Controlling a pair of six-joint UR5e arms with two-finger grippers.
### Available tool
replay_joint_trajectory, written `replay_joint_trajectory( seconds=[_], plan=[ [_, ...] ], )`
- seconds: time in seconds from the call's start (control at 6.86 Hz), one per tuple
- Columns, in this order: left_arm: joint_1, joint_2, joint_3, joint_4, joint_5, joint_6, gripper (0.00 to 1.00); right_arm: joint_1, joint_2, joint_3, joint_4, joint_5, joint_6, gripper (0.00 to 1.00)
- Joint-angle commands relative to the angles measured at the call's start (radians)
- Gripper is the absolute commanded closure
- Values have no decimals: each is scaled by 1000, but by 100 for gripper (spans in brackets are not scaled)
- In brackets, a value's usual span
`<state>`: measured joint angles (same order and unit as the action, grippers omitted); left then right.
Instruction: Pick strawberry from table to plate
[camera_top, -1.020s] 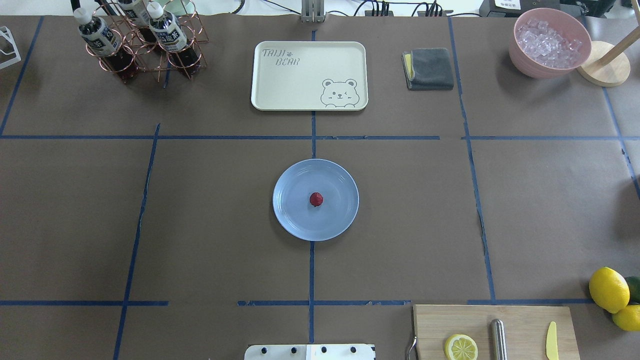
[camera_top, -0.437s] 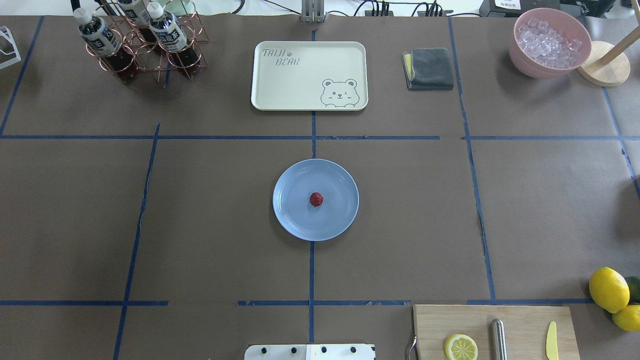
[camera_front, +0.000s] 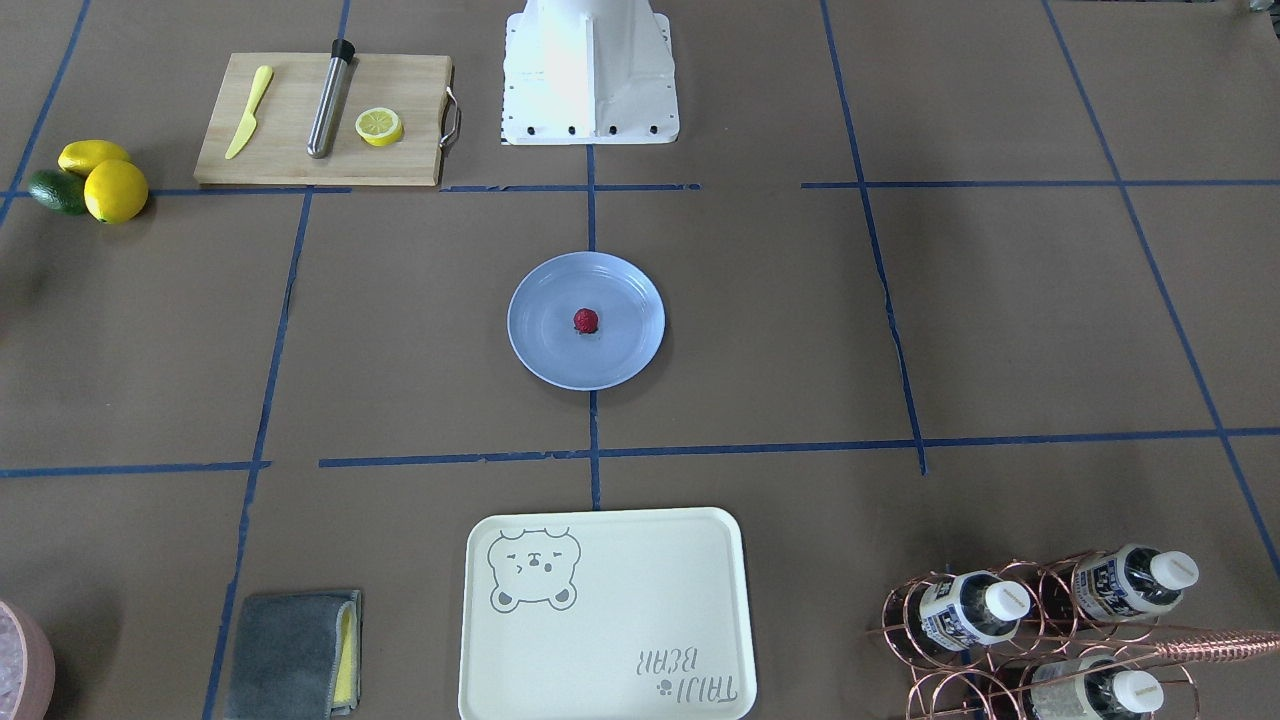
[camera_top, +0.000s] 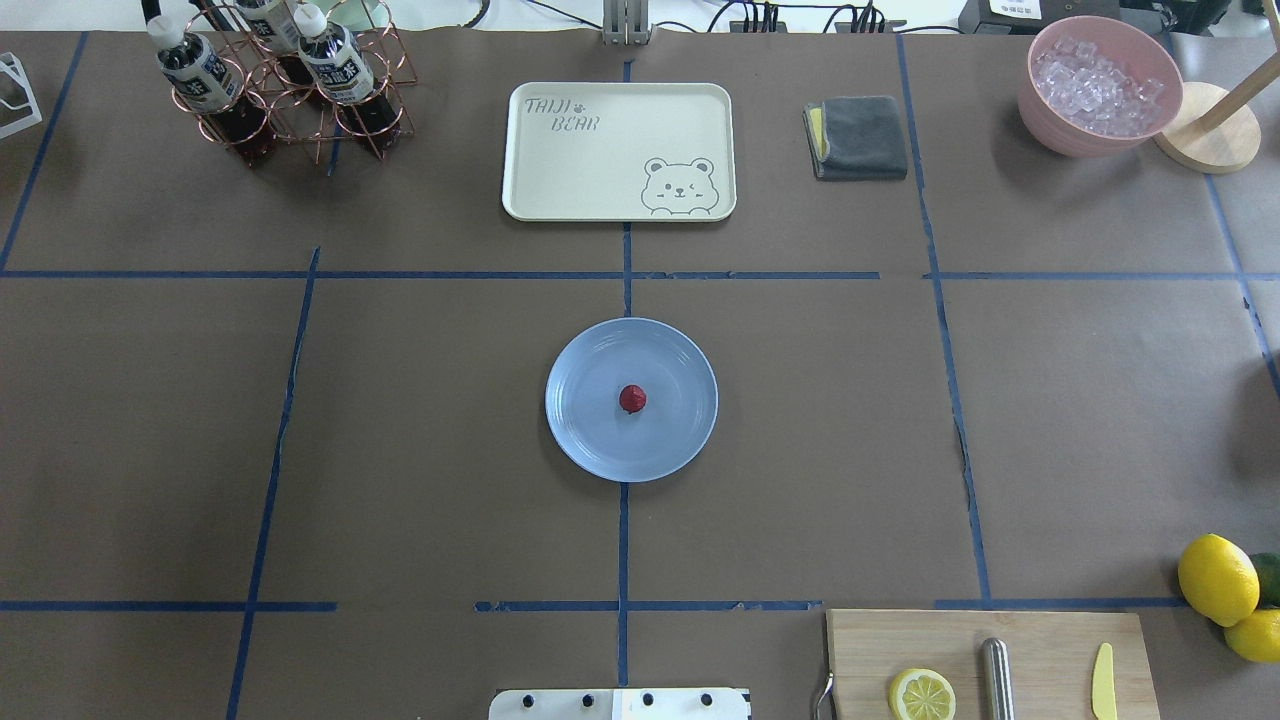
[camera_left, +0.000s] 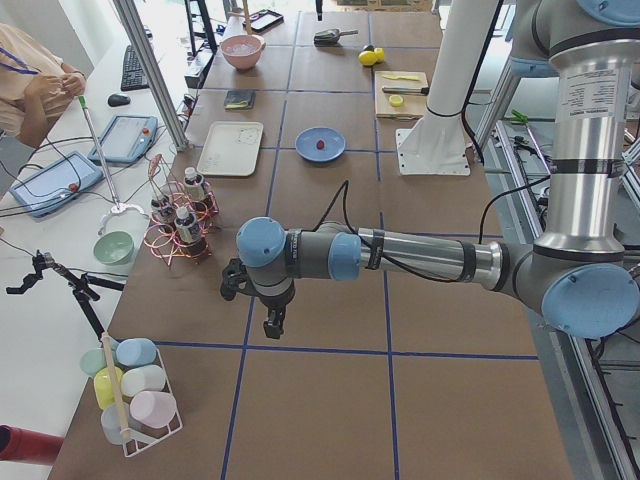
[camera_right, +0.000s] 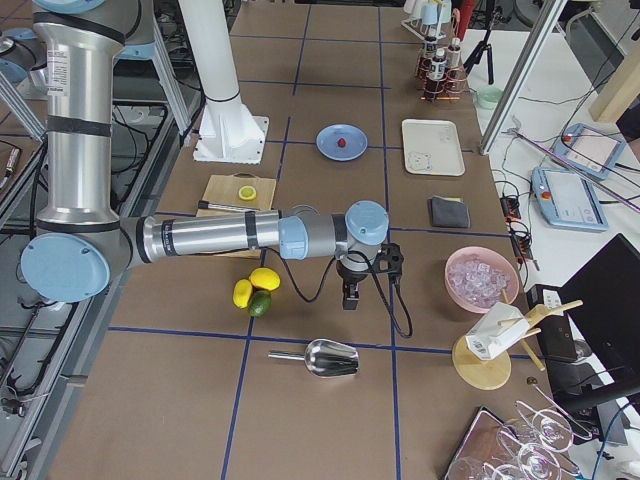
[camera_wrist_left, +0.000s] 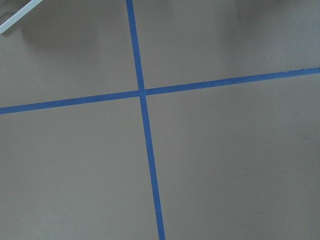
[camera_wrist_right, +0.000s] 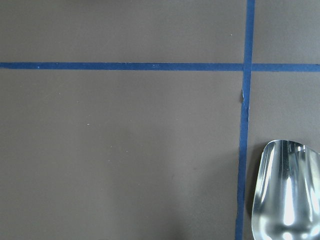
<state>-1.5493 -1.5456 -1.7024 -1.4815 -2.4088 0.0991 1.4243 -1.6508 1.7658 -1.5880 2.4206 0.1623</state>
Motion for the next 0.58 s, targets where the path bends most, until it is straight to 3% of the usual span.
replay_joint_trajectory(
  seconds=[0.0, 0.44],
  plan=[
    [0, 4, 0, -20, 0, -1, 0, 2, -3, -2, 0, -1, 0, 0],
    [-2, -25, 9, -13, 2, -1, 0, 18, -6, 0, 2, -5, -6, 0]
  ],
)
